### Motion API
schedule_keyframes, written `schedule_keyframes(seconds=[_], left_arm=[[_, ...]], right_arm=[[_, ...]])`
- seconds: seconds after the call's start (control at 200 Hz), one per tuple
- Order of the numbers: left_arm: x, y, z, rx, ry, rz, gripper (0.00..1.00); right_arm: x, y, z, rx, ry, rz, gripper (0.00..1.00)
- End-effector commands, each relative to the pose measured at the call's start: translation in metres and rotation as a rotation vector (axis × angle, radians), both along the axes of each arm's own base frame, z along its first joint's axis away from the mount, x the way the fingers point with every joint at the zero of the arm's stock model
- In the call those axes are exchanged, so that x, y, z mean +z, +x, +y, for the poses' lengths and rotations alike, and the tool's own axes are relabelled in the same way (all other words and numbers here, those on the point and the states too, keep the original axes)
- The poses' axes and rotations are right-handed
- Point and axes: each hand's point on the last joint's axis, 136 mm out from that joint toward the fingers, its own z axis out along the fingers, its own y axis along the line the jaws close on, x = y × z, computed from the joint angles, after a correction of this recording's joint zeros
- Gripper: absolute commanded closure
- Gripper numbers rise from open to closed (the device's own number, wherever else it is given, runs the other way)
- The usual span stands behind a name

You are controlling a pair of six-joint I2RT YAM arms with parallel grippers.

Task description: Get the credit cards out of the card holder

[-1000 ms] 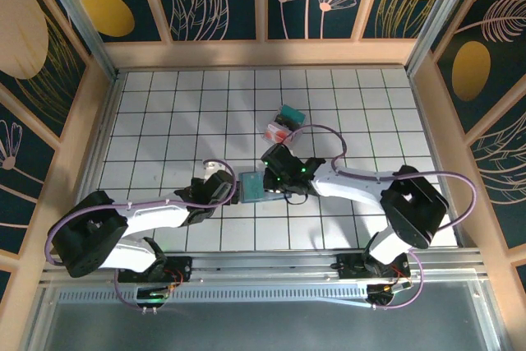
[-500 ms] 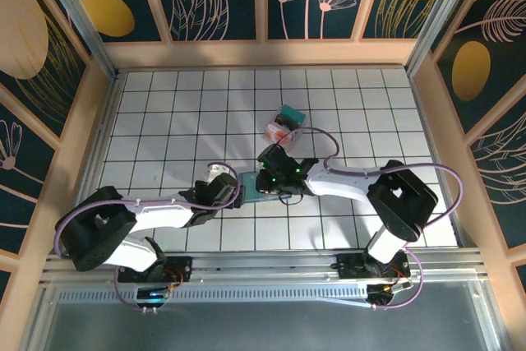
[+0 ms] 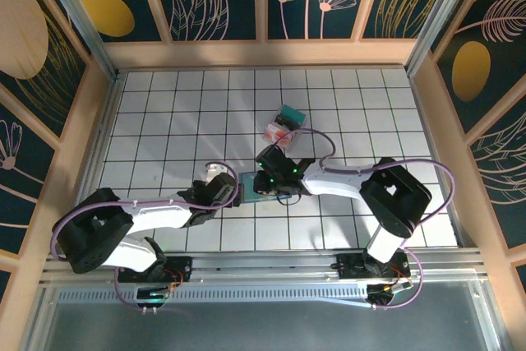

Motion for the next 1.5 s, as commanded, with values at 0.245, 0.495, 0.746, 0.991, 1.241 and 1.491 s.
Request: schedule_keyframes(seconds=[0.245,0.495,0.746,0.991,1.241,1.491], left_arm=[[-0.008,0.001,-0.001,0.006,0.037,0.021,0.01],[-0.012,0.000,-0.001,-0.004,0.054,0.033,0.01],[-0.018,-0.002,0.001,-0.008,0.074,0.057,0.01],[-0.019,-0.002,0.002,-0.005,0.094,0.064,0.01],[-0.022,-0.005,0.004,-0.007,0.101,0.077,0.01],[-0.024,-0.005,0.001,-0.015,0.101,0.085,0.01]], right_arm=[[-0.008,0.002,0.004,0.015,-0.008,0.014,0.72],[-0.017,-0.001,0.004,0.022,-0.012,0.031,0.70],[-0.011,-0.003,0.014,0.041,0.091,0.044,0.71],[0.006,-0.002,0.020,0.053,0.212,0.034,0.73],[0.023,-0.001,0.027,0.065,0.332,0.019,0.74],[0.029,-0.003,0.031,0.086,0.391,0.018,0.76]])
